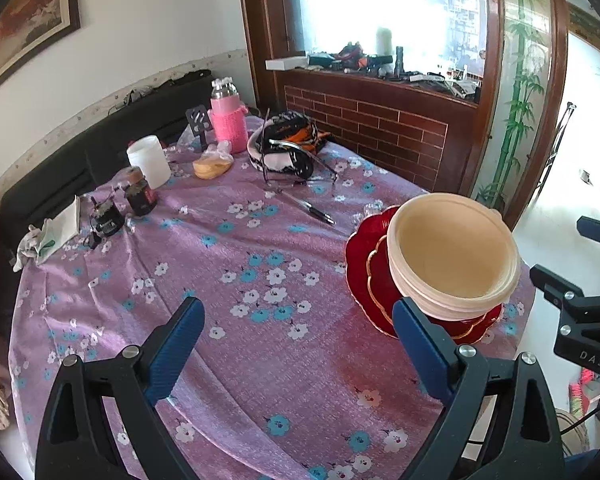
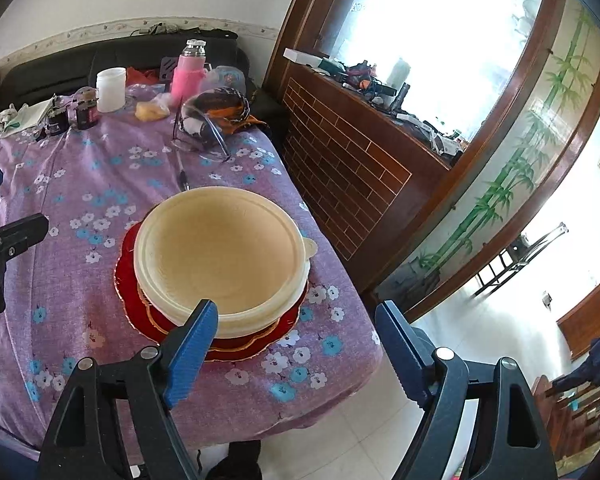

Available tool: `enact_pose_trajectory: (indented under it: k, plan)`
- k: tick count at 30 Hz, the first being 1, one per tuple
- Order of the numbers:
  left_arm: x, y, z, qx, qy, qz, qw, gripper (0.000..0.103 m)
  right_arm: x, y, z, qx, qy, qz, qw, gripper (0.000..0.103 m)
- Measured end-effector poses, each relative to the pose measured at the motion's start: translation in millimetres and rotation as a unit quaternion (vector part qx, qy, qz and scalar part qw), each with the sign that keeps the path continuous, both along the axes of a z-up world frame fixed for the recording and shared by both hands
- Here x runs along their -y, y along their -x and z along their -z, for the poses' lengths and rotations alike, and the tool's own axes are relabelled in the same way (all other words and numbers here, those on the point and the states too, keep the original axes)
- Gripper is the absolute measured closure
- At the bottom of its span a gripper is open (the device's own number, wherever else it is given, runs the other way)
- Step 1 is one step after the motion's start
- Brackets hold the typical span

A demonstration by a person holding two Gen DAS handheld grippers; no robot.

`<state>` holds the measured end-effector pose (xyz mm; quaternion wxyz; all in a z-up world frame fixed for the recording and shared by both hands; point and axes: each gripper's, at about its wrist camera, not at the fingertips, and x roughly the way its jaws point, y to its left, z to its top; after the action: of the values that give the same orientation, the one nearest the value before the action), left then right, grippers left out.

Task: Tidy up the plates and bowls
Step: 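Withdraw the open left gripper from the stacked dishes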

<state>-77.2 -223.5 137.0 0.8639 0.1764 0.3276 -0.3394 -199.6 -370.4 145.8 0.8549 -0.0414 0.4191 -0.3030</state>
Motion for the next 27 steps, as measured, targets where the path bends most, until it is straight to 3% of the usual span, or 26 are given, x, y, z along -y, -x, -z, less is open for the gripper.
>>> enact_pose_trajectory:
  k: [5,12,16,24,27]
  plan:
    - [-1,2,-6,0.014,-0.013,-0.009,0.9998,0.001,-5,-1,1,0.001,0.000,-0.002,1.000,0.019]
    - [3,-4,-12,0.007,-0.065,-0.028,0.9975,0.001,-7,0,2,0.006,-0.015,-0.004,1.000,0.019]
    - [-2,1,-22,0.019,-0.054,-0.023,0.9981,0.001,-5,3,1,0.020,-0.028,0.000,0.999,0.019]
    - [6,27,-22,0.019,-0.055,0.061,0.9964,0.001,-3,11,-4,0.061,-0.074,-0.002,0.995,0.019]
    - [7,32,-21,0.021,-0.051,0.069,0.9961,0.001,-2,13,-4,0.067,-0.087,0.001,0.994,0.019]
